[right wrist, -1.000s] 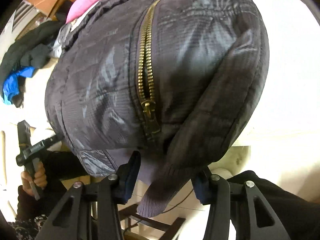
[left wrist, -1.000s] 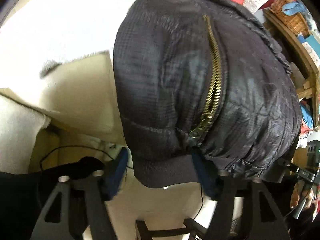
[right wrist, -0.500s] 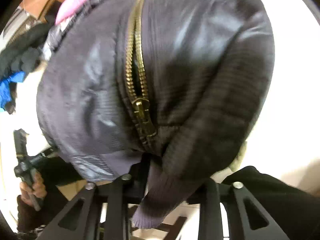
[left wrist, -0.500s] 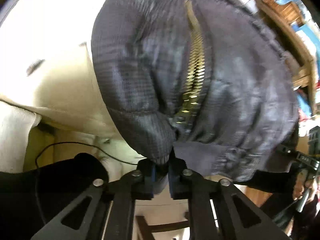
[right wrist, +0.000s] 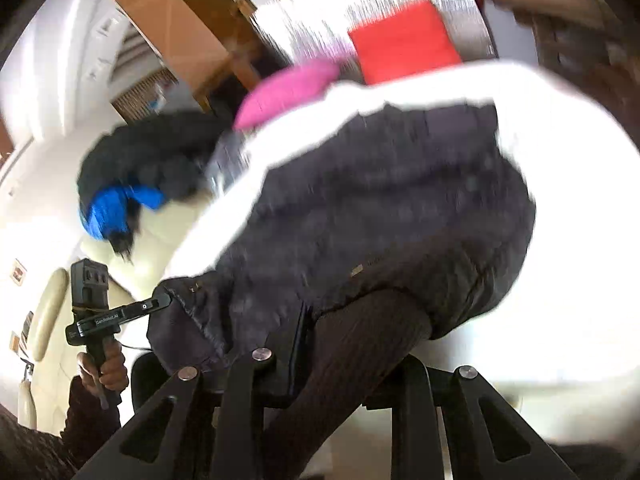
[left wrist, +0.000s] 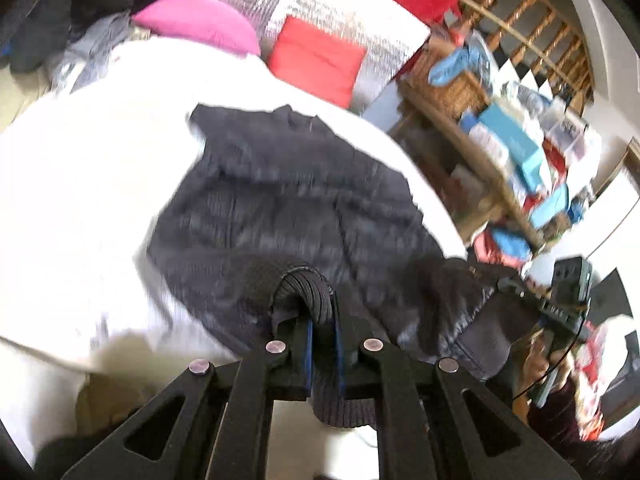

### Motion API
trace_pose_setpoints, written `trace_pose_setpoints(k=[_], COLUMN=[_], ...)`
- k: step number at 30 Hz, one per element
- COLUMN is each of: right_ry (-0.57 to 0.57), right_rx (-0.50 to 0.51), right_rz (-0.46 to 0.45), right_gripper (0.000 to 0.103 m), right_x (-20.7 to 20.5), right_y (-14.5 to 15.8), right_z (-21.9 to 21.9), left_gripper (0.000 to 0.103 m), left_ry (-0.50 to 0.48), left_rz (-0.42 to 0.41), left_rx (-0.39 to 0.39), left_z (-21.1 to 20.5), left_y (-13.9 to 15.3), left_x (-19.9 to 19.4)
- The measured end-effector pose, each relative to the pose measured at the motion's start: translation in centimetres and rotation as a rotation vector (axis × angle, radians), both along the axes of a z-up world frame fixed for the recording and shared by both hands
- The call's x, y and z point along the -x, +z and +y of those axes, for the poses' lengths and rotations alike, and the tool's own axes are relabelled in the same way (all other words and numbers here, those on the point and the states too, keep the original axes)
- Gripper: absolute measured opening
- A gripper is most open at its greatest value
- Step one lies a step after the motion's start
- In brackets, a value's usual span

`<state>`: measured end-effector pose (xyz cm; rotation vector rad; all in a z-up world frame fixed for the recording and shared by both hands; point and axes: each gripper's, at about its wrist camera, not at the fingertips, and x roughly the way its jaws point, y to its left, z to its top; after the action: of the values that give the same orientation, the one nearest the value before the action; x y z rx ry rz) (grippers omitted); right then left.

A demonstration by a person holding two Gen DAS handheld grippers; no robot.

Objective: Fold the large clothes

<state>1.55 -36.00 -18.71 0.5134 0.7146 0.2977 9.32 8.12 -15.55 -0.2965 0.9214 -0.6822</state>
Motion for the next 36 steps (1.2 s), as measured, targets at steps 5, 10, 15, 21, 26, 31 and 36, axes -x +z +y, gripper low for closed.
trace_pose_setpoints(k=[5,10,15,21,26,31,36], right_ry=[-0.103,-0.189,-0.281,-0.406,-0.480,-0.540,-0.571], right_rx=[-0.043,-0.086,-0.105,-0.224,-0.283,-0.388,-0.278], right_rz=[-0.107,-0.149,-0.170,-0.122,-0.058,0.043,0.003], right_gripper=[0.023,0.022,0.022,0.018,0.018,0.020,0.096], right_x=[-4.2,-11.7,-20.8,-31.8,-36.0,-34.5,-30.1], right_y=[3.5,4.7,4.9,1.2,-4.1,-7.4,-5.5], right_z=[-2.8,-5.0,-8.1,-14.5,-17.8,-19.9,-19.5], left_gripper=[0.009,0.010,0.010,0.009,0.016,0.046,0.087], left_ry=[0.100,0.165,0.174,0.194,0.247,0.305,0.437], left_rz=[-0.036,-0.034,-0.033,0.056,0.204,0.326,0.114], left_rx=[0.028,0.050,0.024,-0.037,-0.056,0.181,0.178], left_z=[-1.2,-2.7,-5.0,-8.8,-10.2,-7.9,-4.8], left_y=[2.3,3.5,4.4,0.0,-7.9,-10.1,-3.7], left_x=[-6.5,-15.1,-24.3,-35.9,-42.1,-42.0,-33.9])
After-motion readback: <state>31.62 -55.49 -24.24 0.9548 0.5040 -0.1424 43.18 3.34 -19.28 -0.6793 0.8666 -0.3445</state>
